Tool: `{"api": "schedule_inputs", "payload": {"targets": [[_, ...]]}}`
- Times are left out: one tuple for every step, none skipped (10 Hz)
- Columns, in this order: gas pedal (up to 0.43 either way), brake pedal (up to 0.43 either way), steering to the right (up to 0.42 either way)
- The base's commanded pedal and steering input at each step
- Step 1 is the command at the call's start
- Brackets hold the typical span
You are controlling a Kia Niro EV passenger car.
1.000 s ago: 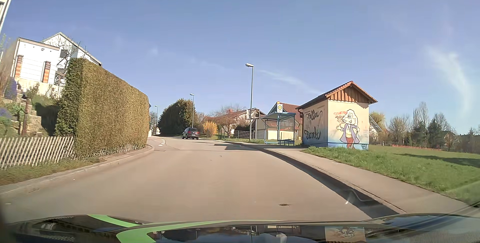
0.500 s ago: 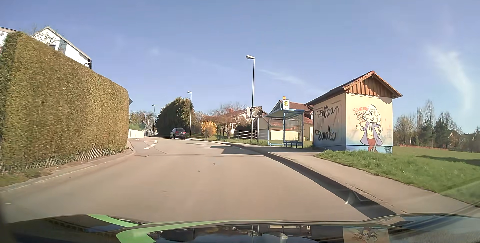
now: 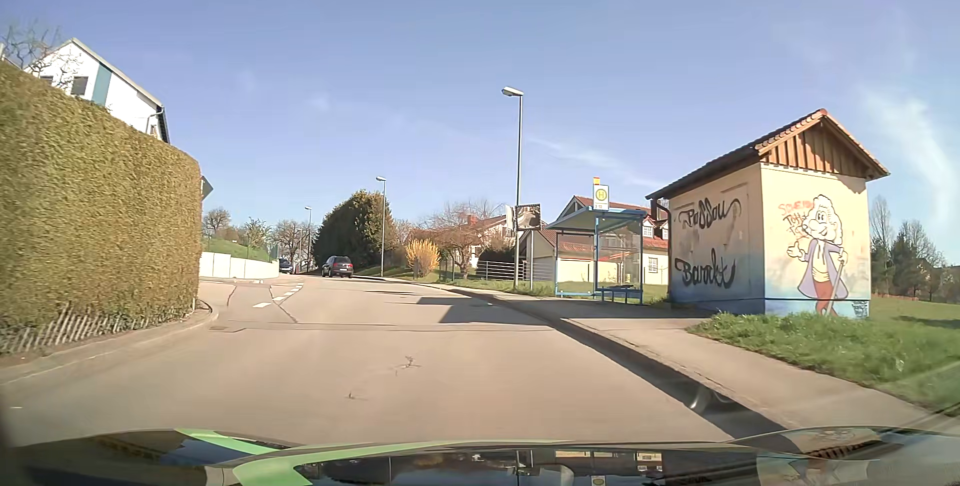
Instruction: Follow the waypoints while adhering to traffic rules and regulations
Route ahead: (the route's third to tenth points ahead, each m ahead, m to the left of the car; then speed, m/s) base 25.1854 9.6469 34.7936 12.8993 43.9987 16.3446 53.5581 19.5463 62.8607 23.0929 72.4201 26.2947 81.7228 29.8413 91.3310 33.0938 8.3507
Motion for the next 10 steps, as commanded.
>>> {"api": "schedule_inputs", "payload": {"targets": [[0.461,0.000,-0.029],[0.461,0.000,-0.031],[0.461,0.000,-0.032],[0.429,0.000,-0.033],[0.421,0.000,-0.040],[0.421,0.000,-0.045],[0.421,0.000,-0.046],[0.409,0.000,-0.046],[0.409,0.000,-0.046],[0.390,0.000,-0.046]]}}
